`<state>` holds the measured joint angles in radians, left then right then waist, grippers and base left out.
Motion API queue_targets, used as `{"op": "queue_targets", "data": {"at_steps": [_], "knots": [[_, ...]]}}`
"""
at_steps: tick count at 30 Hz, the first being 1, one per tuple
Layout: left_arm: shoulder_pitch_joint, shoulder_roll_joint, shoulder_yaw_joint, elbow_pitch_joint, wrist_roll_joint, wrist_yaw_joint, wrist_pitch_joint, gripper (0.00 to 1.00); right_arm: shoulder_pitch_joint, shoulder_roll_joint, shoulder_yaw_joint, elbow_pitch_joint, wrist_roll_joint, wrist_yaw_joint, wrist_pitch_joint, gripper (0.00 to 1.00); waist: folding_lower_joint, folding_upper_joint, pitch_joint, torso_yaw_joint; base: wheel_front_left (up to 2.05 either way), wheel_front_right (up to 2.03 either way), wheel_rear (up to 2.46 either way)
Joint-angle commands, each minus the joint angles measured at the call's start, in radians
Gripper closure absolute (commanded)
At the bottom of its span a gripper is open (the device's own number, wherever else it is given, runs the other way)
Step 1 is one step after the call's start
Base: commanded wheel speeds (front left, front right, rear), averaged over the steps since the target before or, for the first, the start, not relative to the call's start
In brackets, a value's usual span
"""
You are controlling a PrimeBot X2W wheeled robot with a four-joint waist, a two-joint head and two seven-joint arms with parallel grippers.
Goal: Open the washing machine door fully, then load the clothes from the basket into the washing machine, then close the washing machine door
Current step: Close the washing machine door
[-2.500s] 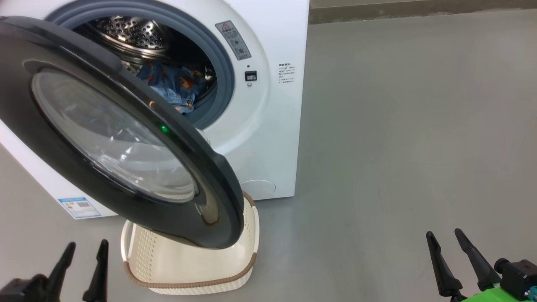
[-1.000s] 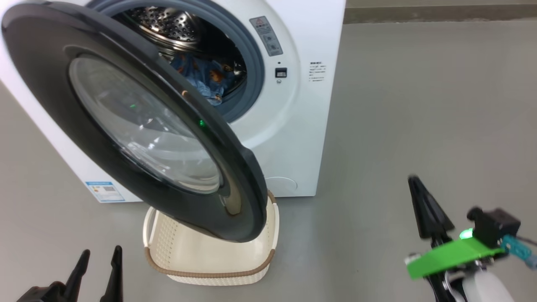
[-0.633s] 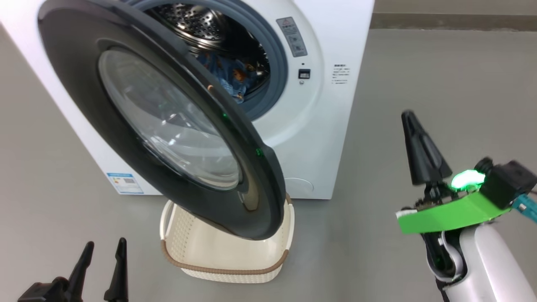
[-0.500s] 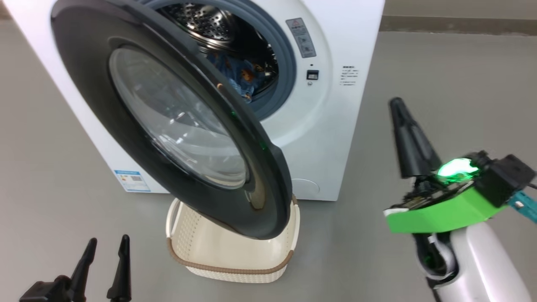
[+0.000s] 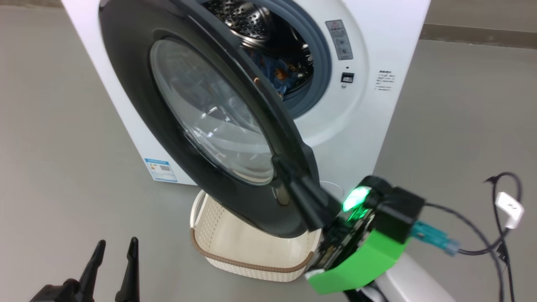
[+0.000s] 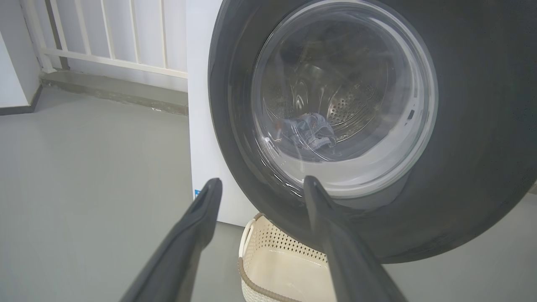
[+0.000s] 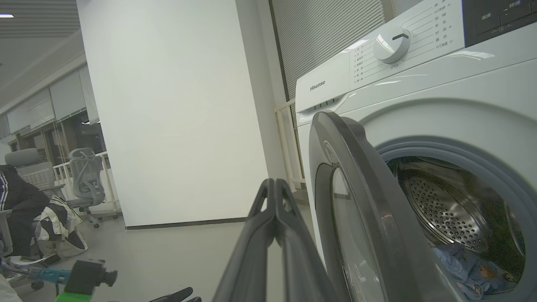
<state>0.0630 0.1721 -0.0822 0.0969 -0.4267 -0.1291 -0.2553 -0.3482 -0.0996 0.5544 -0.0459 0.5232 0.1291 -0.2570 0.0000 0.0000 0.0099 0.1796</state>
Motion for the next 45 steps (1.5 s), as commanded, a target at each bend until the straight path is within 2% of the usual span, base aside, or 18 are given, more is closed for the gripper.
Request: {"op": "queue_targets", "data": {"at_steps": [1, 8, 17, 30, 45], "knots": [[-0.024, 0.009, 0.036, -0.026, 0.011, -0.002, -0.006, 0.0, -0.012, 0.009, 0.037, -0.003, 0.017, 0.002, -0.005, 1.0, 0.0, 0.0, 0.006, 0.016, 0.0, 0.0, 0.0], [-0.035, 0.002, 0.045, -0.021, 0.006, -0.002, -0.006, 0.0, 0.0, -0.022, 0.141, 0.132, 0.036, 0.002, -0.005, 1.0, 0.0, 0.0, 0.028, 0.033, 0.0, 0.0, 0.0], [-0.053, -0.005, 0.046, -0.016, -0.001, -0.002, -0.006, 0.0, -0.01, -0.033, 0.181, 0.279, 0.049, 0.002, -0.005, 1.0, 0.0, 0.0, 0.058, 0.036, 0.0, 0.0, 0.0], [-0.084, -0.014, 0.04, -0.012, -0.007, -0.002, -0.006, 0.0, -0.045, -0.02, 0.066, 0.405, 0.025, 0.002, -0.005, 1.0, 0.0, 0.0, 0.099, 0.038, 0.0, 0.0, 0.0], [-0.115, -0.01, 0.022, -0.018, -0.012, -0.002, -0.006, 0.0, -0.088, 0.0, -0.078, 0.434, -0.019, 0.002, -0.005, 1.0, 0.0, 0.0, 0.139, 0.038, 0.0, 0.0, 0.0]]}}
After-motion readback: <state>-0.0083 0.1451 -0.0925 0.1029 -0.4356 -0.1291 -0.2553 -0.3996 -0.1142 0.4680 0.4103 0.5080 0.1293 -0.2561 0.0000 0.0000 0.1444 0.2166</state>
